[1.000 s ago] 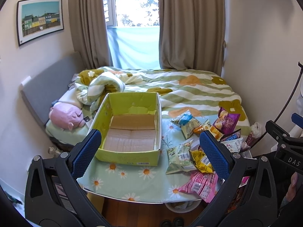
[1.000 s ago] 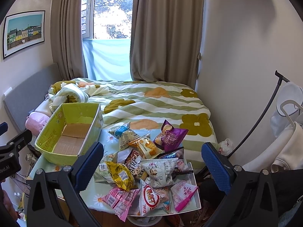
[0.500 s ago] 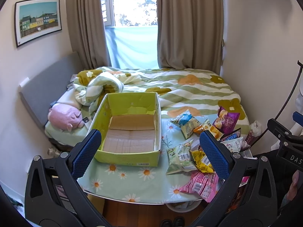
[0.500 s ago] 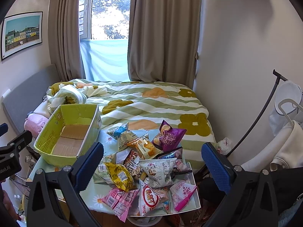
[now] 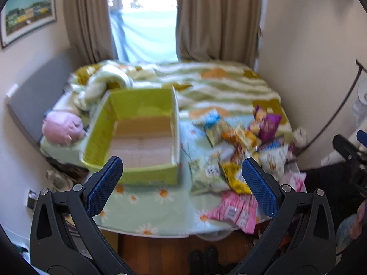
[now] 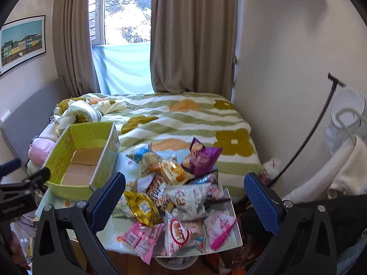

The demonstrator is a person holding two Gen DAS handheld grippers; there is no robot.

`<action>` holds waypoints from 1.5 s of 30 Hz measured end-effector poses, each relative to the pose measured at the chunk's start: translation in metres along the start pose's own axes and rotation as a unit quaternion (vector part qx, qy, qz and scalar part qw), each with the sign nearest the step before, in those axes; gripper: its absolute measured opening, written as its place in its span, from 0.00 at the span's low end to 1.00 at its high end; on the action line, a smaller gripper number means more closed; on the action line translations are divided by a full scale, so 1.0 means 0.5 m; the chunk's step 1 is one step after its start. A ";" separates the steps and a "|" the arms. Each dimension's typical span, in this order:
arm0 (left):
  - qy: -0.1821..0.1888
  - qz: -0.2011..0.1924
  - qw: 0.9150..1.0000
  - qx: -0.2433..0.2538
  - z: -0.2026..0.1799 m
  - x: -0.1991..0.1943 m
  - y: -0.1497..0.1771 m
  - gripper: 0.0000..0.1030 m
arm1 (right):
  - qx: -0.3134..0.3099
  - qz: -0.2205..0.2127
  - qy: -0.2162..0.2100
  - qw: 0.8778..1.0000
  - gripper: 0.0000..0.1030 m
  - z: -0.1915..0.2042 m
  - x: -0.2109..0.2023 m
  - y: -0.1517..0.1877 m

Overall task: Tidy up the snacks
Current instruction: 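Move the left tool to the pink wafer bag while the right tool reaches the white-red Oishi bag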

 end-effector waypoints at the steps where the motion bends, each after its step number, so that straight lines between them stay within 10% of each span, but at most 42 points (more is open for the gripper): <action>1: 0.009 0.011 1.000 0.000 -0.010 0.018 0.014 0.99 | 0.003 0.006 0.003 1.000 1.00 -0.008 0.006 0.010; 19: 0.114 0.135 0.983 0.055 -0.354 0.236 0.172 0.99 | 0.005 0.163 -0.027 0.986 1.00 -0.151 0.230 0.183; 31: 0.103 0.150 0.981 0.070 -0.374 0.371 0.207 0.99 | 0.026 0.241 -0.060 0.968 1.00 -0.135 0.345 0.269; 45: 0.113 0.176 0.976 0.066 -0.309 0.428 0.201 0.73 | 0.010 0.270 -0.055 0.961 1.00 -0.097 0.401 0.302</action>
Point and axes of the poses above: each gripper's, at about its wrist camera, not at the fingertips, and x roughly the way its jaws point, z to its left, y to its underside, the point moved 3 cm from there along x, roughly the way its jaws point, and after that the axes turned 13 degrees about x, right-handed, at the moved point
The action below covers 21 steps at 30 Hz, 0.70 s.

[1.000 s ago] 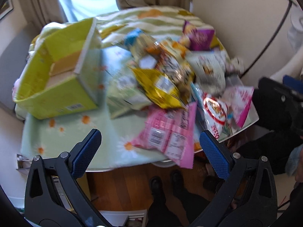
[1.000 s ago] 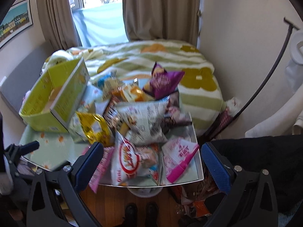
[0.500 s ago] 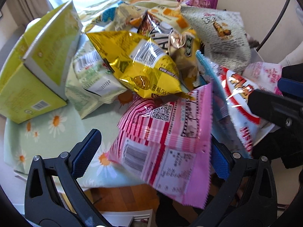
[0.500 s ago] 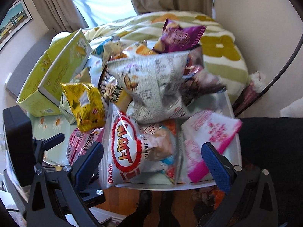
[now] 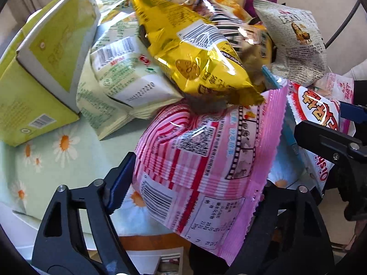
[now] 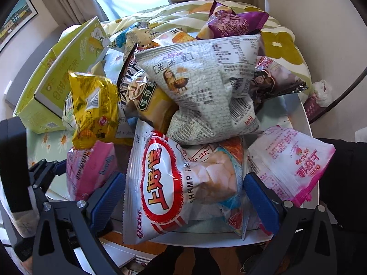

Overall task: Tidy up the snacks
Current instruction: 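Move the left tool to the pink wafer bag while the right tool reaches the white-red Oishi bag, then grasp the pink wafer bag with the left tool while the right tool grasps the Oishi bag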

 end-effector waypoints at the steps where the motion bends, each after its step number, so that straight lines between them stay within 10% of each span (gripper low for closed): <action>1: -0.002 0.002 1.000 0.002 0.007 -0.003 0.001 0.73 | -0.002 0.001 0.001 1.000 1.00 0.002 0.002 0.001; 21: -0.010 0.009 1.000 0.015 -0.015 -0.011 0.021 0.67 | -0.015 0.023 0.057 0.998 0.91 0.043 0.077 0.015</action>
Point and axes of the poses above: each gripper's, at about its wrist camera, not at the fingertips, and x roughly the way its jaws point, z to its left, y to its underside, the point moved 3 cm from there along x, roughly the way its jaws point, and after that the axes turned 13 degrees about x, right-handed, at the moved point
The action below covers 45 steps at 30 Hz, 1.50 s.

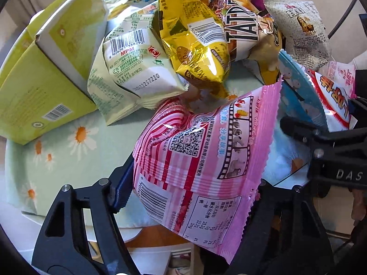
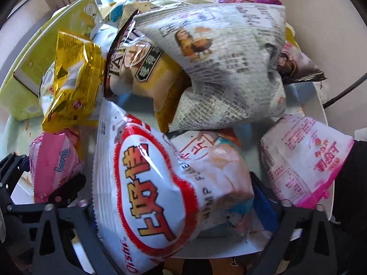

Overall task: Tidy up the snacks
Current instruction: 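Grasp the pink wafer bag with the left tool while the right tool grasps the Oishi bag, then carry both bags over the yellow-green box and open both tools to drop them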

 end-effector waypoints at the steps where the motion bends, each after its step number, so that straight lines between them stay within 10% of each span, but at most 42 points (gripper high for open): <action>1: 0.001 0.000 1.000 -0.001 -0.004 -0.002 -0.005 0.66 | -0.001 -0.002 0.000 1.000 0.82 0.000 -0.004 0.000; 9: 0.003 -0.007 1.000 -0.011 -0.013 -0.017 0.001 0.64 | -0.009 -0.007 -0.020 1.000 0.68 0.011 -0.052 0.003; 30: -0.037 -0.056 0.994 -0.085 0.027 -0.195 0.020 0.64 | -0.086 -0.053 -0.103 0.989 0.68 0.096 -0.216 -0.015; 45: -0.109 -0.123 0.972 -0.169 0.228 -0.343 -0.057 0.64 | -0.158 -0.081 -0.189 0.966 0.68 0.205 -0.330 -0.152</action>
Point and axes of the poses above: each gripper's, at about its wrist camera, not at the fingertips, and x roughly the way its jaws point, z to its left, y to its underside, the point moved 3 cm from there along x, roughly the way its jaws point, and after that the axes turned 13 degrees about x, right-handed, at the moved point
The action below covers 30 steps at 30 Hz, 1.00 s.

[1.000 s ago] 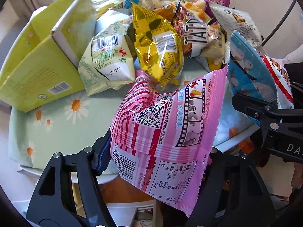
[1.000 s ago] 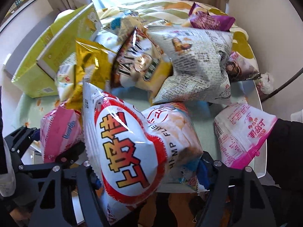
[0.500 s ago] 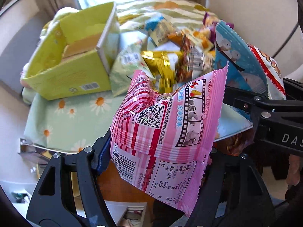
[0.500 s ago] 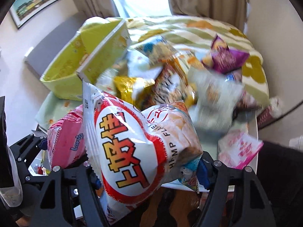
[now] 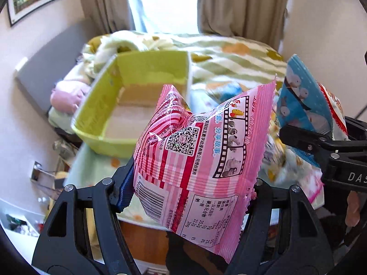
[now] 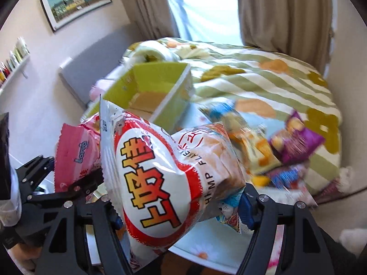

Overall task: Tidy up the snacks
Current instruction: 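Carry both bags over the yellow-green box and open both tools to drop them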

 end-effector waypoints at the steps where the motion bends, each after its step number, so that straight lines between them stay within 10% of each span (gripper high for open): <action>1: -0.001 -0.002 1.000 -0.001 0.019 0.004 -0.014 0.64 | 0.000 -0.003 -0.006 1.000 0.68 0.005 0.005 -0.012; 19: 0.037 0.012 0.998 0.049 0.345 0.270 -0.253 0.64 | 0.016 -0.026 0.061 0.998 0.68 0.196 0.215 -0.290; 30: 0.077 0.066 0.991 0.089 0.372 0.486 -0.291 0.66 | 0.074 0.007 0.103 0.992 0.68 0.204 0.387 -0.342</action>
Point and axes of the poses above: each gripper's, at about its wrist camera, not at the fingertips, and x roughly the way its jaws point, z to its left, y to its underside, the point moved 3 cm from there along x, roughly the way its jaws point, and after that the axes turned 13 degrees about x, right-handed, at the moved point
